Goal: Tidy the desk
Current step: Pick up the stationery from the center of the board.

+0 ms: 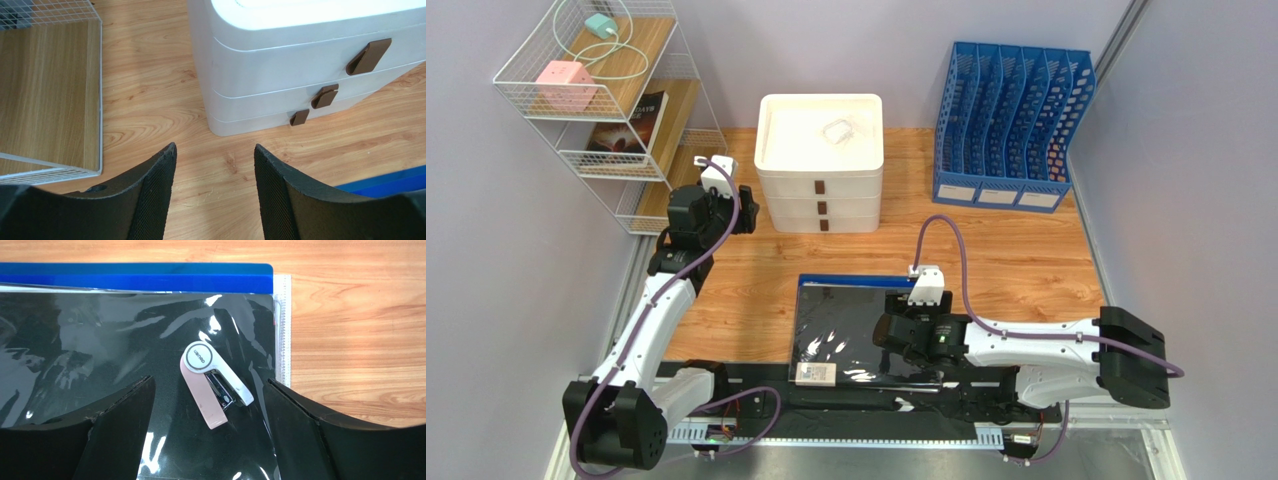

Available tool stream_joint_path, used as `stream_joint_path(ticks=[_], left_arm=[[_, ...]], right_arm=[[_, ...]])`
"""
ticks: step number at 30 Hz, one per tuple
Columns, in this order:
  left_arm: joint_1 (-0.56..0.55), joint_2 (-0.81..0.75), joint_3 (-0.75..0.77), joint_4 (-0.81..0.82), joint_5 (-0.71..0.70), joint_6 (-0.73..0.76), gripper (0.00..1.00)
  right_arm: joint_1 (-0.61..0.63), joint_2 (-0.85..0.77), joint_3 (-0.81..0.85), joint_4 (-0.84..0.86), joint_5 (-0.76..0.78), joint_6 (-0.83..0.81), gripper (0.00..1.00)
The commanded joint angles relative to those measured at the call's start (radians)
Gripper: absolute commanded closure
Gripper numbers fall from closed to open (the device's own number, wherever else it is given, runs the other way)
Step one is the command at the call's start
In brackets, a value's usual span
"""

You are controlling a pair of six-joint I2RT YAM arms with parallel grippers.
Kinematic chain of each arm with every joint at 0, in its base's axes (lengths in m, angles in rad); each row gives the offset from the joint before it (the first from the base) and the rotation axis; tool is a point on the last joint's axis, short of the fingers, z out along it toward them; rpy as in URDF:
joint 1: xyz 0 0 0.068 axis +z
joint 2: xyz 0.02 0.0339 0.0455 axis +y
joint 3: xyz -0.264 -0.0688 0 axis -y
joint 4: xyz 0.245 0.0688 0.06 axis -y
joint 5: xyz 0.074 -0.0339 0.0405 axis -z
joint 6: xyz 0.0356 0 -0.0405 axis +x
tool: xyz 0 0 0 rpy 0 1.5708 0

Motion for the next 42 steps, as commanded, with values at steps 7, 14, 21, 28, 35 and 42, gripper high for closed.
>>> stream_joint_path(ticks=[7, 14, 21, 28, 35, 42], left_arm=[[0.004, -0.010, 0.008, 0.040, -0.010, -0.010, 0.36], [0.004, -0.015, 0.008, 0.038, -0.013, -0.010, 0.36], [0.004, -0.016, 0.010, 0.037, -0.016, -0.010, 0.36], [0.004, -0.021, 0.010, 0.034, -0.019, -0.008, 0.36], [0.004, -0.021, 0.008, 0.035, -0.024, -0.010, 0.36], [0.006, -0.022, 0.008, 0.035, -0.036, -0.008, 0.36]], right_arm=[[0.021, 0.032, -0.021, 0.024, 0.072, 0.106, 0.16], [0.011, 0.104, -0.044, 0.050, 0.083, 0.127, 0.21], [0.010, 0.193, -0.018, 0.094, 0.084, 0.109, 0.32], [0.008, 0.242, 0.019, 0.097, 0.096, 0.084, 0.39], [0.013, 0.230, 0.052, 0.082, 0.087, 0.064, 0.69], [0.022, 0.165, 0.190, 0.027, 0.101, -0.073, 0.68]])
